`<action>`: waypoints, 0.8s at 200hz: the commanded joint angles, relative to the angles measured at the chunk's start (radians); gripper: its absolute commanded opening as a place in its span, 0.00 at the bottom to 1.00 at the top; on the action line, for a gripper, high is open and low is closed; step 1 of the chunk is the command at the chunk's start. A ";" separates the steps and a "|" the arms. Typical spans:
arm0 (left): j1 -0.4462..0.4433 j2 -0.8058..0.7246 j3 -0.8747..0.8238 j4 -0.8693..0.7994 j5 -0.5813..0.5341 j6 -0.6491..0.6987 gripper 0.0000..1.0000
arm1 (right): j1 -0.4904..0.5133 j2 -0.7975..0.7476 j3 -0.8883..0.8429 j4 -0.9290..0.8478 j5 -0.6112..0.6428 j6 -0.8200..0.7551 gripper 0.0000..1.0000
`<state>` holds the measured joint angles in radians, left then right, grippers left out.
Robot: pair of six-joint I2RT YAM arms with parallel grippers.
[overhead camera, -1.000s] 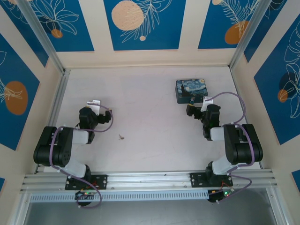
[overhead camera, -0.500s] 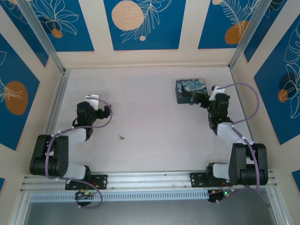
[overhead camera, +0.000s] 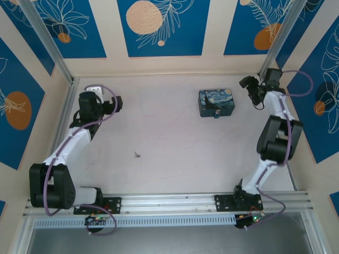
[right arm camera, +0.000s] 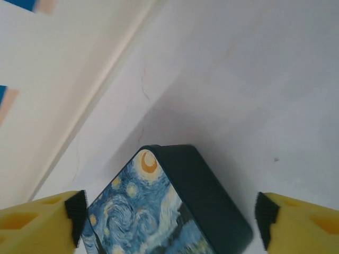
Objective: Unlock the padlock with the key
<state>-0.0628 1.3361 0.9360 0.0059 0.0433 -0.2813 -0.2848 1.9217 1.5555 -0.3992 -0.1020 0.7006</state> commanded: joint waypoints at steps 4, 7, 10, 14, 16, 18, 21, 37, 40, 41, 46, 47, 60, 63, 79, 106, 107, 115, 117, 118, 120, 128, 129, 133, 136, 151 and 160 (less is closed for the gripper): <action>-0.003 0.076 0.120 -0.240 0.097 -0.194 1.00 | 0.014 0.159 0.140 -0.204 -0.183 0.029 0.80; -0.005 0.085 0.131 -0.253 0.113 -0.202 1.00 | 0.015 0.175 0.151 -0.206 -0.189 0.030 0.80; -0.008 0.094 0.144 -0.264 0.126 -0.209 1.00 | 0.016 0.190 0.163 -0.207 -0.196 0.032 0.79; -0.011 0.105 0.158 -0.276 0.142 -0.218 1.00 | 0.018 0.209 0.176 -0.209 -0.204 0.034 0.79; -0.013 0.111 0.164 -0.280 0.148 -0.221 1.00 | 0.019 0.216 0.183 -0.210 -0.208 0.035 0.78; -0.016 0.115 0.169 -0.286 0.154 -0.225 1.00 | 0.021 0.226 0.188 -0.210 -0.213 0.034 0.78; -0.017 0.122 0.177 -0.292 0.162 -0.229 1.00 | 0.024 0.236 0.194 -0.208 -0.222 0.033 0.77; -0.040 0.144 0.202 -0.305 0.184 -0.246 1.00 | 0.043 0.274 0.208 -0.188 -0.238 0.026 0.76; -0.042 0.146 0.204 -0.306 0.188 -0.249 1.00 | 0.048 0.278 0.207 -0.183 -0.242 0.023 0.76; -0.043 0.147 0.204 -0.305 0.190 -0.249 1.00 | 0.050 0.279 0.207 -0.183 -0.243 0.022 0.76; -0.050 0.151 0.207 -0.303 0.198 -0.251 1.00 | 0.058 0.286 0.207 -0.173 -0.251 0.017 0.76; -0.051 0.151 0.208 -0.301 0.199 -0.251 1.00 | 0.059 0.287 0.207 -0.172 -0.252 0.016 0.75; -0.066 0.161 0.217 -0.303 0.206 -0.254 1.00 | 0.079 0.297 0.200 -0.156 -0.273 0.000 0.72; -0.070 0.163 0.218 -0.306 0.206 -0.255 1.00 | 0.083 0.297 0.195 -0.149 -0.280 -0.004 0.71; -0.089 0.178 0.227 -0.309 0.207 -0.254 1.00 | 0.111 0.289 0.164 -0.128 -0.289 -0.024 0.68; -0.128 0.215 0.247 -0.322 0.197 -0.251 1.00 | 0.169 0.242 0.069 -0.078 -0.312 -0.031 0.64; -0.130 0.216 0.247 -0.324 0.197 -0.251 1.00 | 0.172 0.239 0.064 -0.075 -0.313 -0.030 0.64; -0.143 0.226 0.253 -0.326 0.191 -0.251 1.00 | 0.194 0.211 0.020 -0.055 -0.318 -0.023 0.64; -0.146 0.230 0.254 -0.327 0.191 -0.252 1.00 | 0.200 0.203 0.008 -0.045 -0.319 -0.022 0.63; -0.148 0.231 0.254 -0.327 0.191 -0.251 1.00 | 0.204 0.200 0.002 -0.041 -0.319 -0.021 0.63; -0.151 0.233 0.254 -0.327 0.189 -0.252 1.00 | 0.212 0.193 -0.009 -0.031 -0.320 -0.020 0.63; -0.166 0.243 0.256 -0.327 0.184 -0.251 1.00 | 0.241 0.157 -0.060 0.000 -0.319 -0.014 0.63; -0.167 0.244 0.257 -0.326 0.184 -0.252 1.00 | 0.245 0.152 -0.067 0.004 -0.318 -0.012 0.63; -0.175 0.250 0.258 -0.325 0.180 -0.254 1.00 | 0.261 0.136 -0.094 0.018 -0.317 -0.007 0.63; -0.180 0.253 0.260 -0.325 0.180 -0.255 1.00 | 0.273 0.123 -0.113 0.029 -0.315 -0.003 0.63; -0.209 0.272 0.263 -0.319 0.174 -0.257 1.00 | 0.338 0.060 -0.198 0.081 -0.308 0.033 0.63; -0.228 0.282 0.267 -0.315 0.166 -0.257 1.00 | 0.381 0.026 -0.244 0.115 -0.318 0.055 0.63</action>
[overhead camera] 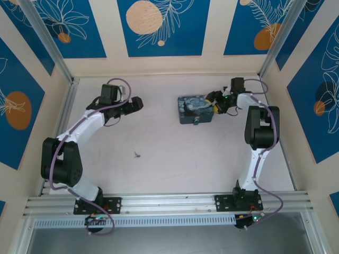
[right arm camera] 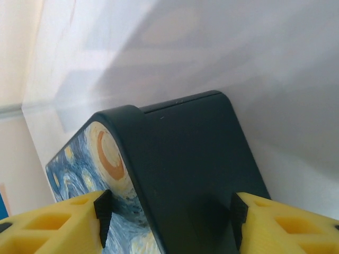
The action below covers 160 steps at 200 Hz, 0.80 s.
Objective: Unlock the padlock with the key
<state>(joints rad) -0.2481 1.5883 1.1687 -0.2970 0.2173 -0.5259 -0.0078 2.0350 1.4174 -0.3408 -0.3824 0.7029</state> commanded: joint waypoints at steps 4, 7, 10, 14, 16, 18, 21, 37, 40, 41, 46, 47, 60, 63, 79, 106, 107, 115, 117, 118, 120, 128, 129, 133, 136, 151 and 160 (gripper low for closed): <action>-0.049 0.036 0.035 -0.009 -0.009 -0.014 1.00 | 0.124 -0.105 -0.123 0.071 -0.033 0.058 0.63; -0.054 0.040 0.037 -0.009 -0.013 -0.014 1.00 | 0.140 -0.118 -0.137 0.077 -0.028 0.063 0.63; -0.060 0.044 0.039 -0.007 -0.014 -0.017 1.00 | 0.155 -0.129 -0.147 0.079 -0.015 0.064 0.63; -0.068 0.050 0.042 -0.006 -0.017 -0.017 1.00 | 0.171 -0.143 -0.157 0.080 0.001 0.065 0.64; -0.070 0.053 0.043 -0.005 -0.018 -0.017 1.00 | 0.183 -0.150 -0.164 0.080 0.011 0.064 0.64; -0.073 0.055 0.044 -0.006 -0.019 -0.017 1.00 | 0.191 -0.154 -0.169 0.080 0.019 0.064 0.65; -0.078 0.060 0.046 -0.007 -0.021 -0.019 1.00 | 0.202 -0.165 -0.177 0.079 0.034 0.066 0.66; -0.099 0.080 0.057 -0.005 -0.027 -0.021 1.00 | 0.237 -0.206 -0.218 0.088 0.087 0.087 0.70; -0.102 0.084 0.057 -0.005 -0.027 -0.023 1.00 | 0.240 -0.213 -0.225 0.094 0.094 0.092 0.70; -0.103 0.085 0.057 -0.004 -0.028 -0.023 1.00 | 0.242 -0.214 -0.228 0.095 0.096 0.093 0.70; -0.108 0.089 0.059 -0.001 -0.029 -0.023 1.00 | 0.248 -0.223 -0.236 0.095 0.107 0.097 0.70; -0.109 0.090 0.059 0.001 -0.029 -0.023 1.00 | 0.249 -0.224 -0.238 0.096 0.110 0.098 0.70; -0.116 0.110 0.062 0.010 -0.026 -0.023 1.00 | 0.253 -0.234 -0.249 0.092 0.123 0.108 0.70; -0.118 0.114 0.063 0.011 -0.025 -0.023 1.00 | 0.255 -0.235 -0.250 0.092 0.122 0.109 0.70; -0.125 0.142 0.070 0.027 -0.010 -0.025 1.00 | 0.258 -0.242 -0.256 0.085 0.125 0.112 0.70; -0.147 0.188 0.088 0.054 0.017 -0.038 1.00 | 0.272 -0.248 -0.261 0.079 0.138 0.110 0.70; -0.148 0.189 0.088 0.054 0.018 -0.039 1.00 | 0.274 -0.248 -0.261 0.079 0.138 0.111 0.70; -0.157 0.202 0.095 0.059 0.023 -0.045 1.00 | 0.278 -0.251 -0.262 0.080 0.137 0.115 0.69; -0.160 0.204 0.096 0.060 0.022 -0.046 1.00 | 0.280 -0.251 -0.263 0.081 0.136 0.115 0.69; -0.161 0.206 0.097 0.059 0.024 -0.046 1.00 | 0.281 -0.252 -0.264 0.082 0.136 0.116 0.69; -0.163 0.208 0.098 0.060 0.025 -0.047 1.00 | 0.281 -0.252 -0.265 0.083 0.136 0.117 0.69; -0.176 0.217 0.100 0.067 0.028 -0.052 1.00 | 0.286 -0.254 -0.268 0.087 0.134 0.120 0.68; -0.177 0.218 0.099 0.068 0.028 -0.052 1.00 | 0.287 -0.255 -0.268 0.087 0.134 0.120 0.68; -0.183 0.221 0.100 0.071 0.028 -0.056 1.00 | 0.289 -0.255 -0.269 0.088 0.135 0.122 0.67; -0.188 0.223 0.099 0.072 0.028 -0.057 1.00 | 0.290 -0.256 -0.270 0.088 0.135 0.122 0.67; -0.210 0.224 0.089 0.089 0.028 -0.067 1.00 | 0.297 -0.263 -0.277 0.092 0.132 0.126 0.64; -0.223 0.219 0.076 0.097 0.027 -0.075 1.00 | 0.299 -0.271 -0.282 0.094 0.131 0.131 0.63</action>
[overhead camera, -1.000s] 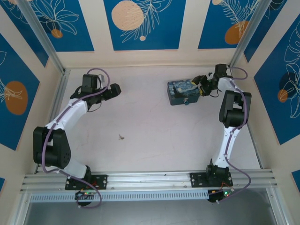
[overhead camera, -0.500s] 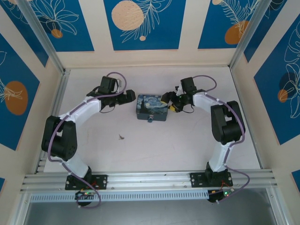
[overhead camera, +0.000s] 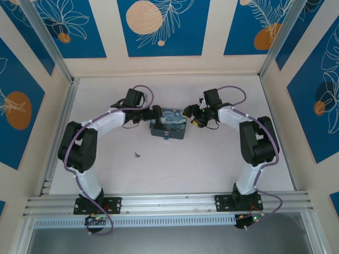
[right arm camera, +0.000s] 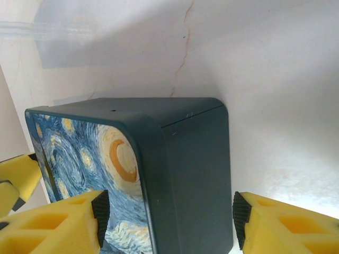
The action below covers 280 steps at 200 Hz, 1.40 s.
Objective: Unlock the padlock with the key
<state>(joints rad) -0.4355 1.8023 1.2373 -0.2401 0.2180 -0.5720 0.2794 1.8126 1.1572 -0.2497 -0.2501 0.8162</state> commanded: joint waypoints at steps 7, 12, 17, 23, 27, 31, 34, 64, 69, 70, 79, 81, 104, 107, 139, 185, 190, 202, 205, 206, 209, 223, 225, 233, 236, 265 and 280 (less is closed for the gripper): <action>-0.044 -0.003 -0.006 0.050 0.026 -0.035 1.00 | 0.012 -0.053 -0.028 0.007 -0.004 0.019 0.62; -0.052 -0.010 -0.017 0.060 0.026 -0.041 1.00 | 0.014 -0.057 -0.032 0.010 -0.007 0.020 0.61; -0.058 -0.019 -0.030 0.069 0.022 -0.048 1.00 | 0.014 -0.059 -0.035 0.012 -0.010 0.023 0.61; -0.065 -0.030 -0.047 0.080 0.019 -0.055 1.00 | 0.015 -0.062 -0.039 0.017 -0.015 0.025 0.60; -0.070 -0.038 -0.057 0.088 0.017 -0.062 1.00 | 0.016 -0.065 -0.042 0.017 -0.015 0.025 0.60; -0.075 -0.046 -0.069 0.095 0.015 -0.067 1.00 | 0.016 -0.067 -0.045 0.018 -0.017 0.026 0.60; -0.078 -0.052 -0.078 0.100 0.014 -0.073 1.00 | 0.017 -0.069 -0.047 0.019 -0.018 0.027 0.60; -0.121 -0.119 -0.164 0.155 -0.017 -0.120 1.00 | 0.019 -0.087 -0.073 0.031 -0.025 0.030 0.59; -0.128 -0.128 -0.178 0.161 -0.022 -0.127 1.00 | 0.019 -0.089 -0.077 0.033 -0.028 0.031 0.59; -0.129 -0.130 -0.181 0.162 -0.024 -0.128 1.00 | 0.020 -0.090 -0.078 0.034 -0.028 0.031 0.59; -0.144 -0.146 -0.200 0.174 -0.035 -0.141 1.00 | 0.020 -0.094 -0.084 0.037 -0.030 0.033 0.59; -0.147 -0.150 -0.204 0.177 -0.037 -0.143 1.00 | 0.020 -0.095 -0.086 0.039 -0.030 0.034 0.59; -0.181 -0.178 -0.235 0.188 -0.078 -0.162 1.00 | 0.021 -0.107 -0.099 0.047 -0.039 0.041 0.59; -0.183 -0.179 -0.237 0.188 -0.082 -0.164 1.00 | 0.021 -0.108 -0.101 0.048 -0.041 0.043 0.59; -0.203 -0.183 -0.244 0.183 -0.105 -0.170 1.00 | 0.024 -0.123 -0.120 0.061 -0.052 0.055 0.59; -0.203 -0.175 -0.245 0.167 -0.141 -0.170 1.00 | 0.033 -0.148 -0.140 0.066 -0.054 0.065 0.60; -0.203 -0.175 -0.245 0.163 -0.149 -0.171 1.00 | 0.032 -0.151 -0.140 0.062 -0.049 0.062 0.62; -0.203 -0.179 -0.246 0.154 -0.165 -0.169 1.00 | 0.029 -0.163 -0.142 0.049 -0.031 0.055 0.69; -0.203 -0.181 -0.247 0.151 -0.169 -0.168 1.00 | 0.030 -0.167 -0.142 0.044 -0.019 0.053 0.71; -0.204 -0.181 -0.247 0.150 -0.171 -0.167 1.00 | 0.029 -0.168 -0.142 0.040 -0.015 0.053 0.72; -0.202 -0.182 -0.245 0.146 -0.176 -0.165 1.00 | 0.028 -0.175 -0.142 0.030 -0.004 0.052 0.74; -0.197 -0.200 -0.242 0.121 -0.205 -0.157 1.00 | 0.019 -0.221 -0.162 0.016 0.052 0.047 0.86; -0.196 -0.203 -0.242 0.117 -0.209 -0.155 1.00 | 0.018 -0.229 -0.166 0.014 0.064 0.047 0.87; -0.191 -0.222 -0.243 0.102 -0.226 -0.151 1.00 | 0.015 -0.273 -0.181 -0.003 0.118 0.046 0.94; -0.190 -0.232 -0.244 0.098 -0.232 -0.148 1.00 | 0.016 -0.290 -0.185 -0.007 0.145 0.041 0.98; -0.172 -0.334 -0.272 0.050 -0.311 -0.145 1.00 | 0.028 -0.416 -0.177 -0.101 0.231 -0.044 0.99; -0.164 -0.388 -0.292 0.009 -0.340 -0.157 1.00 | 0.056 -0.459 -0.163 -0.150 0.213 -0.103 0.99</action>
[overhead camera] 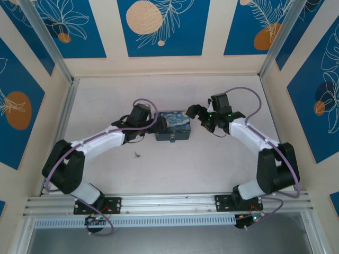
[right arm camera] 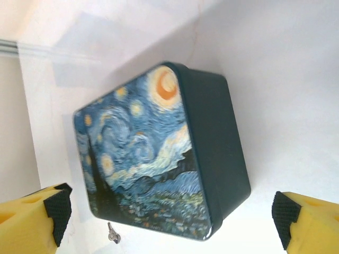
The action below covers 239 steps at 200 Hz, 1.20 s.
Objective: Unlock the padlock with the key
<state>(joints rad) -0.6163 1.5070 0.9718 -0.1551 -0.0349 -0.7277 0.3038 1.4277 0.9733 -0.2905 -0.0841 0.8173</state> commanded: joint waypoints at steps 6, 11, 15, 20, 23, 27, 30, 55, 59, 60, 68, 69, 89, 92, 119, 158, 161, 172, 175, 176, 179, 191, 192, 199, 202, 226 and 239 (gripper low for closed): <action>0.020 -0.115 -0.038 -0.090 -0.097 -0.009 1.00 | 0.046 -0.091 0.022 -0.121 0.019 -0.127 1.00; 0.023 -0.134 -0.049 -0.101 -0.105 -0.017 1.00 | 0.060 -0.102 0.019 -0.124 -0.012 -0.144 0.98; 0.027 -0.150 -0.060 -0.106 -0.110 -0.025 1.00 | 0.072 -0.111 0.014 -0.123 -0.038 -0.154 0.97; 0.031 -0.169 -0.076 -0.112 -0.115 -0.035 1.00 | 0.090 -0.121 0.009 -0.123 -0.058 -0.163 0.94; 0.034 -0.182 -0.084 -0.115 -0.117 -0.042 1.00 | 0.102 -0.126 0.006 -0.126 -0.064 -0.164 0.93; 0.041 -0.197 -0.097 -0.119 -0.118 -0.052 1.00 | 0.120 -0.131 0.005 -0.131 -0.071 -0.168 0.92; 0.045 -0.209 -0.106 -0.121 -0.119 -0.059 1.00 | 0.133 -0.134 0.003 -0.135 -0.076 -0.170 0.91; 0.105 -0.291 -0.164 -0.142 -0.097 -0.095 1.00 | 0.271 -0.123 0.008 -0.165 -0.061 -0.166 0.85; 0.119 -0.298 -0.168 -0.147 -0.088 -0.096 1.00 | 0.297 -0.116 0.011 -0.168 -0.051 -0.160 0.85; 0.122 -0.300 -0.169 -0.148 -0.086 -0.098 1.00 | 0.312 -0.114 0.011 -0.168 -0.049 -0.158 0.85; 0.151 -0.313 -0.173 -0.161 -0.065 -0.098 1.00 | 0.357 -0.095 0.019 -0.168 -0.029 -0.146 0.83; 0.153 -0.314 -0.173 -0.164 -0.063 -0.098 1.00 | 0.364 -0.092 0.020 -0.168 -0.026 -0.144 0.83; 0.233 -0.338 -0.173 -0.174 0.019 -0.074 1.00 | 0.469 -0.008 0.064 -0.165 0.018 -0.120 0.80; 0.244 -0.341 -0.173 -0.173 0.031 -0.067 1.00 | 0.483 0.013 0.069 -0.164 0.026 -0.117 0.80; 0.337 -0.343 -0.149 -0.228 0.062 -0.041 1.00 | 0.591 0.181 0.199 -0.207 0.092 -0.112 0.75; 0.487 -0.308 -0.159 -0.240 0.163 -0.094 1.00 | 0.667 0.448 0.449 -0.330 0.146 -0.135 0.65; 0.496 -0.306 -0.163 -0.235 0.171 -0.099 1.00 | 0.672 0.469 0.470 -0.343 0.153 -0.138 0.65; 0.527 -0.299 -0.177 -0.218 0.200 -0.112 1.00 | 0.685 0.538 0.541 -0.400 0.178 -0.148 0.65; 0.534 -0.298 -0.180 -0.213 0.208 -0.116 1.00 | 0.690 0.559 0.560 -0.412 0.183 -0.152 0.65; 0.536 -0.297 -0.180 -0.212 0.210 -0.117 1.00 | 0.690 0.564 0.568 -0.417 0.185 -0.153 0.65; 0.542 -0.293 -0.182 -0.209 0.217 -0.119 1.00 | 0.694 0.581 0.589 -0.430 0.192 -0.155 0.64; 0.563 -0.282 -0.186 -0.200 0.239 -0.123 1.00 | 0.705 0.643 0.664 -0.480 0.221 -0.159 0.64; 0.563 -0.282 -0.186 -0.199 0.240 -0.123 1.00 | 0.706 0.648 0.671 -0.484 0.223 -0.159 0.64; 0.573 -0.276 -0.186 -0.199 0.248 -0.124 1.00 | 0.713 0.681 0.712 -0.508 0.234 -0.162 0.64; 0.576 -0.274 -0.188 -0.199 0.251 -0.124 1.00 | 0.716 0.695 0.729 -0.519 0.240 -0.163 0.64; 0.598 -0.268 -0.192 -0.189 0.273 -0.127 1.00 | 0.734 0.786 0.845 -0.584 0.283 -0.165 0.59; 0.609 -0.269 -0.194 -0.191 0.278 -0.125 1.00 | 0.740 0.825 0.898 -0.606 0.298 -0.165 0.57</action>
<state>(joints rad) -0.0338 1.2362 0.7891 -0.3553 0.1913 -0.8398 1.0267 2.1986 1.7767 -0.7750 0.1516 0.6640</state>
